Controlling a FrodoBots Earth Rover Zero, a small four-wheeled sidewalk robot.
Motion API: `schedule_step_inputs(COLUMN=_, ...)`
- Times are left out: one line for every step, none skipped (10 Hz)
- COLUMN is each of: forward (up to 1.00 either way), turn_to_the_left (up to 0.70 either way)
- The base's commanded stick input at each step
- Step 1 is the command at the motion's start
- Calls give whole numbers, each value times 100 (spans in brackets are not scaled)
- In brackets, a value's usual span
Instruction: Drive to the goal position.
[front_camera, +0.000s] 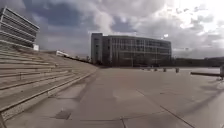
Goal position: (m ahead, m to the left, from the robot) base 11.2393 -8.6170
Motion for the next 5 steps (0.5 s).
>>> schedule_step_inputs(forward=70, turn_to_the_left=0)
schedule_step_inputs(forward=70, turn_to_the_left=0)
schedule_step_inputs(forward=70, turn_to_the_left=0)
schedule_step_inputs(forward=70, turn_to_the_left=0)
schedule_step_inputs(forward=70, turn_to_the_left=0)
